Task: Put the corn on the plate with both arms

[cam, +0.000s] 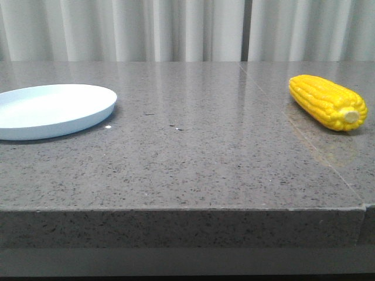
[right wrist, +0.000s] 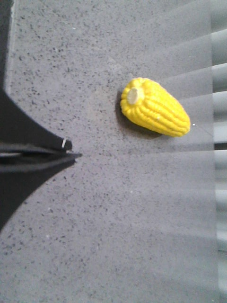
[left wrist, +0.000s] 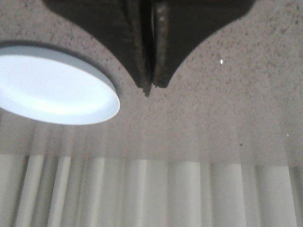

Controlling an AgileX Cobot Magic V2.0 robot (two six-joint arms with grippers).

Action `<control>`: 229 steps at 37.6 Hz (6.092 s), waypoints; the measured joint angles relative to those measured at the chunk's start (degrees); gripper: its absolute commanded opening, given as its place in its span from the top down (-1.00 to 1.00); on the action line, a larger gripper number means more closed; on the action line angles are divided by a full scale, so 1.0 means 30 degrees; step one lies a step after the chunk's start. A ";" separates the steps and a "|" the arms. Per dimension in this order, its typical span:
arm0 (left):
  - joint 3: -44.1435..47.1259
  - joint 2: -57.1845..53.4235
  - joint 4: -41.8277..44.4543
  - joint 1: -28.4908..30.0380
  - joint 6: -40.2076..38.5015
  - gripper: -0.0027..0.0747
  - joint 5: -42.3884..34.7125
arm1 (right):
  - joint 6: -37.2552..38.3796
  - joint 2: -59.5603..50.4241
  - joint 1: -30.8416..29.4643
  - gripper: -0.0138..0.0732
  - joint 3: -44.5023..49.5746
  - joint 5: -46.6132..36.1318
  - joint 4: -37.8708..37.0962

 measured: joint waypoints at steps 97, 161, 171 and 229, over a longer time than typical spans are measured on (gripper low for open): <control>-1.9466 2.1344 0.0413 -0.2687 0.0033 -0.55 1.2693 | 0.0000 0.8107 0.0000 -0.80 -1.1803 0.4199 0.1339; -2.5962 3.2820 -0.1346 -0.3035 -0.0149 0.98 1.9479 | 0.0000 0.8107 0.0000 -0.80 -1.1803 0.4199 0.1339; -2.8086 3.2820 -0.3946 -0.3035 0.1002 0.98 2.0634 | 0.0000 0.8107 0.0000 -0.80 -1.1803 0.4199 0.1339; -3.2788 3.2655 -0.2208 -0.6798 0.0795 0.84 2.2593 | 0.0000 0.8107 0.0000 -0.80 -1.1803 0.4199 0.1339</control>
